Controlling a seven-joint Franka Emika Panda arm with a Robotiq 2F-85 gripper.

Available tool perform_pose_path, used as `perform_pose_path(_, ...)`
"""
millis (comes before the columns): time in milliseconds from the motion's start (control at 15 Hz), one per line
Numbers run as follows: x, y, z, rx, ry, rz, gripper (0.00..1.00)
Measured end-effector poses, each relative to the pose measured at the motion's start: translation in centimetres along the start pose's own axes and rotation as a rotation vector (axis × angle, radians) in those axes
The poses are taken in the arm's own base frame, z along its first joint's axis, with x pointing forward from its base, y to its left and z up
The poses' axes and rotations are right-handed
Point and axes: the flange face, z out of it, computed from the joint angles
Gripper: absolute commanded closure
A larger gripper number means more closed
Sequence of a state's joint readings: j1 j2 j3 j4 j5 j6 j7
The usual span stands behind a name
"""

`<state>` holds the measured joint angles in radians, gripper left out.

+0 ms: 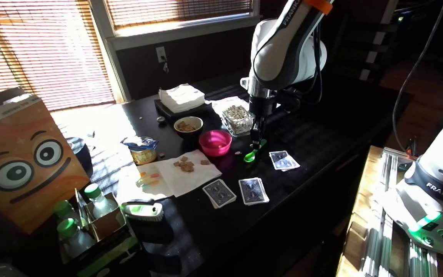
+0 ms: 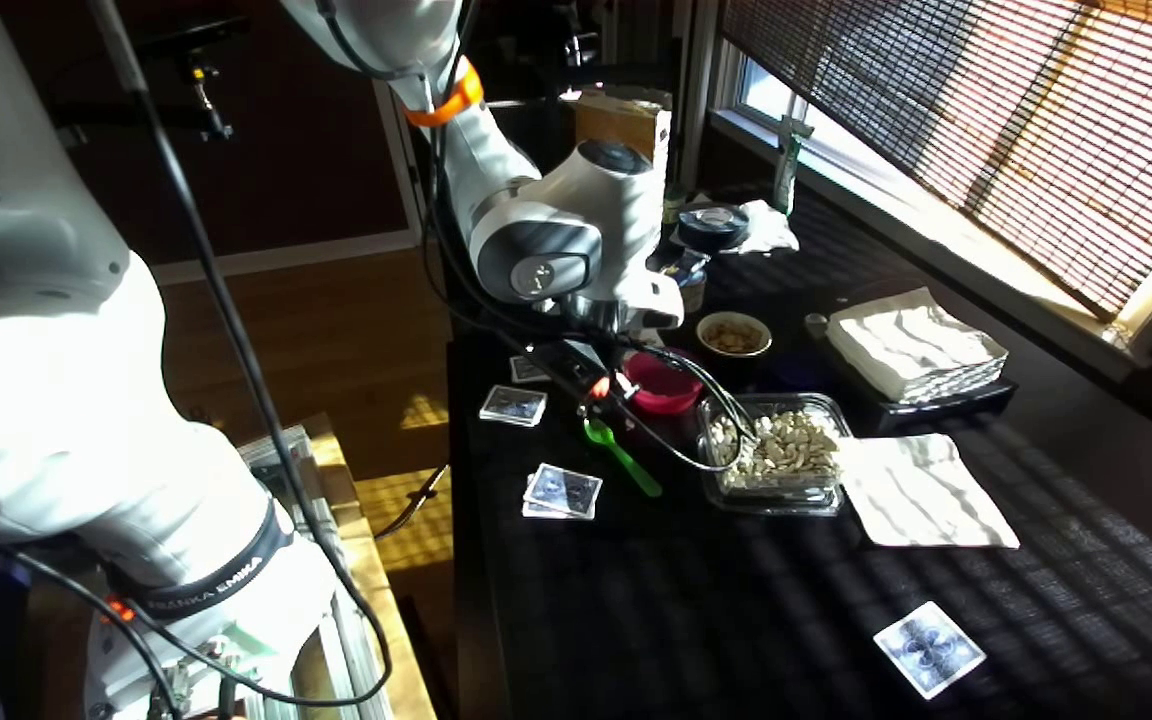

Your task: Put the white object on the green spoon, then put the spoon in the pink bowl

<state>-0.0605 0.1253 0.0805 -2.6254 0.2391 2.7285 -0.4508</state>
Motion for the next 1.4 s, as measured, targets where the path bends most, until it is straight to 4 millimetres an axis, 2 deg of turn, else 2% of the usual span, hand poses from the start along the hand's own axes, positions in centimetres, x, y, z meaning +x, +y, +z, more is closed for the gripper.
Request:
perform_pose_path(400, -0.1, -0.7, 1.2, 0.010, -0.021, 0.014, 0.96)
perform_pose_path(667, 0.6, -0.1, 2.5, 0.023, -0.027, 0.047, 0.96)
perform_pose_path(1000, 1.9, 0.5, 3.0, 0.031, -0.016, 0.078, 0.96)
perform_pose_path(1400, 2.4, 1.0, 4.3, 0.038, -0.033, 0.114, 0.96)
